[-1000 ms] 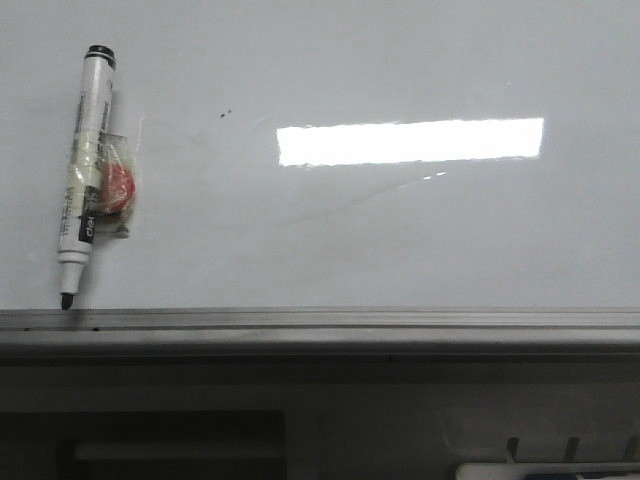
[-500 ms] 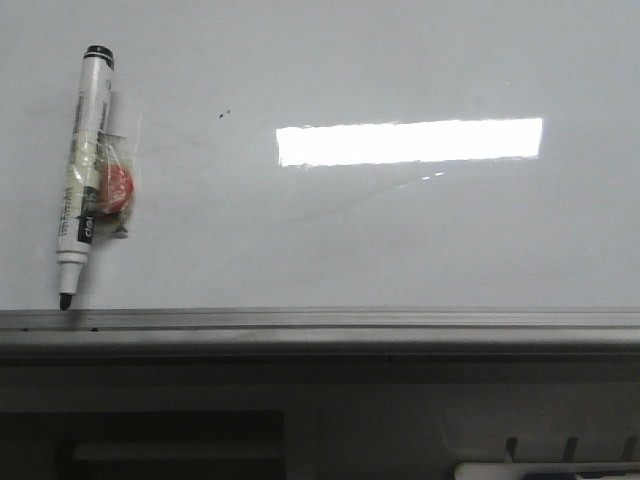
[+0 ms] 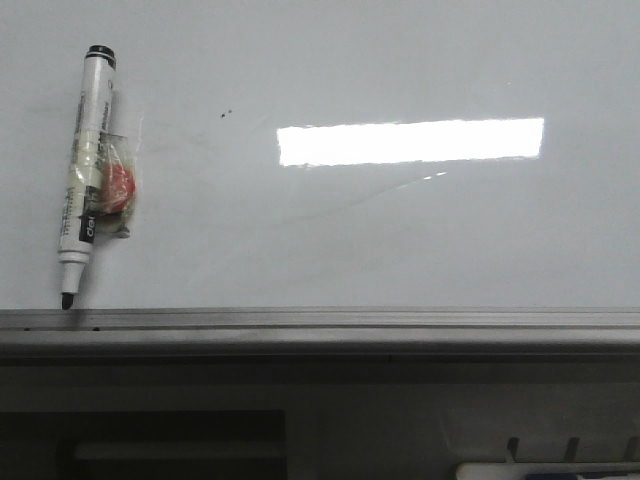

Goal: Write number 3 on whiteboard

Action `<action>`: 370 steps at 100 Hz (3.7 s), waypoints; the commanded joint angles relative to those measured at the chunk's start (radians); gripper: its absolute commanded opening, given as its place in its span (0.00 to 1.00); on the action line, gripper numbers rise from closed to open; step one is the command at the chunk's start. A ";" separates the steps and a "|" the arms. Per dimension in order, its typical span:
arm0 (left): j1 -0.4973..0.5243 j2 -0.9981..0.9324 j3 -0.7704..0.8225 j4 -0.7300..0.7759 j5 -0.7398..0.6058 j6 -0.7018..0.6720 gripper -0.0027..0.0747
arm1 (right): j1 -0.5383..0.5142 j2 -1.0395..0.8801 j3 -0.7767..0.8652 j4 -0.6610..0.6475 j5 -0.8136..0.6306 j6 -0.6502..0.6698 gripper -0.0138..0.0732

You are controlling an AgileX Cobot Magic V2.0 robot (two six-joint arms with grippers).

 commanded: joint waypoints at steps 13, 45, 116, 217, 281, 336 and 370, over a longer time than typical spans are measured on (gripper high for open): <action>-0.181 0.141 -0.032 -0.074 -0.237 -0.004 0.59 | 0.002 0.013 -0.038 0.003 -0.079 0.000 0.11; -0.283 0.370 -0.032 -0.188 -0.421 -0.005 0.59 | 0.002 0.013 -0.038 0.003 -0.080 0.000 0.11; -0.326 0.629 -0.079 -0.366 -0.501 0.001 0.02 | 0.002 0.013 -0.038 0.003 -0.080 0.000 0.11; -0.326 0.541 -0.084 0.562 -0.445 0.001 0.01 | 0.775 0.356 -0.357 -0.013 0.009 -0.291 0.49; -0.326 0.541 -0.084 0.825 -0.519 -0.001 0.01 | 0.968 0.657 -0.520 -0.019 -0.193 -0.291 0.52; -0.326 0.541 -0.084 0.815 -0.512 -0.005 0.01 | 0.996 0.697 -0.557 -0.046 -0.213 -0.286 0.08; -0.326 0.525 -0.084 0.568 -0.512 -0.005 0.64 | 0.991 0.692 -0.559 -0.053 -0.263 -0.282 0.09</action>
